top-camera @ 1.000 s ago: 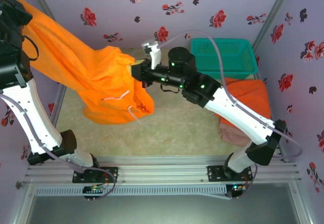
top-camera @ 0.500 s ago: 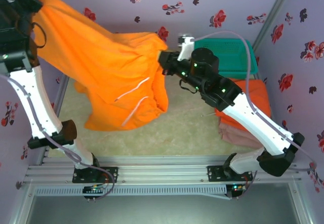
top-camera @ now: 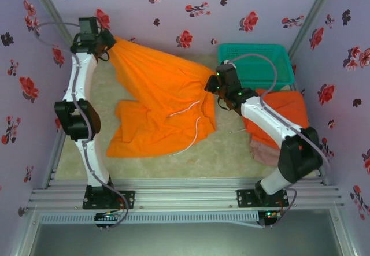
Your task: Fold and stack the shorts
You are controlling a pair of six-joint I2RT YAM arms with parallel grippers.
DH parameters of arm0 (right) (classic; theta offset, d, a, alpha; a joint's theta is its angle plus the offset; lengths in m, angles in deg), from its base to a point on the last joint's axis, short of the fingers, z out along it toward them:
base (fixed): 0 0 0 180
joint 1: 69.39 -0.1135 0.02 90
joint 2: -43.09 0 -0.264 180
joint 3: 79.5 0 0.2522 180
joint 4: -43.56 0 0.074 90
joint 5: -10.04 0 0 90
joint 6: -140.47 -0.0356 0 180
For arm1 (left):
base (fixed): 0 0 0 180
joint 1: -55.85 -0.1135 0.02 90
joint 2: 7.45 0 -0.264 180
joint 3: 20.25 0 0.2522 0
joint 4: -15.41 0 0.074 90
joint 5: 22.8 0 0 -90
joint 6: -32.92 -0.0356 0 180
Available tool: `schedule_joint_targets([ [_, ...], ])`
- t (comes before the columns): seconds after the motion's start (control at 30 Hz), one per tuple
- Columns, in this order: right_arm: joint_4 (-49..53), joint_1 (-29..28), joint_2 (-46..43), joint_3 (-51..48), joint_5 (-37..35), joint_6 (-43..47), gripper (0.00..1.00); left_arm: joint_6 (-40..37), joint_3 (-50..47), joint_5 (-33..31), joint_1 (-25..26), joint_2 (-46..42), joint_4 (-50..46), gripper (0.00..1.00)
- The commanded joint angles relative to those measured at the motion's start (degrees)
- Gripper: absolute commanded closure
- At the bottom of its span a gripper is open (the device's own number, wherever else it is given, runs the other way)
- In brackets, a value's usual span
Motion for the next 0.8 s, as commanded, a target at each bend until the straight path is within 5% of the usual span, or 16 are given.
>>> schedule_joint_targets([
  [0.0, -1.6, 2.5, 4.8, 3.7, -1.1, -1.1, 0.98, -1.1, 5.4, -2.6, 0.4, 2.6, 8.8, 0.99],
  [0.1, 0.7, 4.3, 10.3, 8.2, -1.8, -2.1, 0.96, 0.6, 12.6, -1.2, 0.7, 8.5, 7.1, 0.93],
  [0.17, 2.8, 5.9, 13.8, 12.0, -1.5, -3.2, 0.87, 0.6, 18.5, 0.0, 0.9, 12.3, 4.7, 0.73],
  [0.27, 4.6, 8.1, 17.2, 18.2, 2.4, -3.4, 0.59, -0.8, 23.5, 1.4, 1.2, 13.4, 1.9, 0.34],
  [0.33, 6.9, 8.6, 17.9, 23.4, 5.3, -1.8, 0.33, -2.3, 22.5, 0.8, 1.2, 10.6, 0.3, 0.15],
  [0.4, 9.1, 8.3, 16.9, 26.9, 7.2, 0.6, 0.23, -4.3, 18.5, -1.1, 1.1, 5.9, -1.3, 0.03],
  [0.6, 9.1, 5.9, 8.3, 22.6, 14.4, 6.5, 0.15, -4.6, -12.7, -9.0, 0.8, -18.7, -0.8, 0.01],
  [0.77, 8.4, 0.0, -0.4, 12.1, 16.7, 14.2, 0.09, 3.7, -44.9, -11.0, -0.4, -38.0, 4.7, 0.01],
])
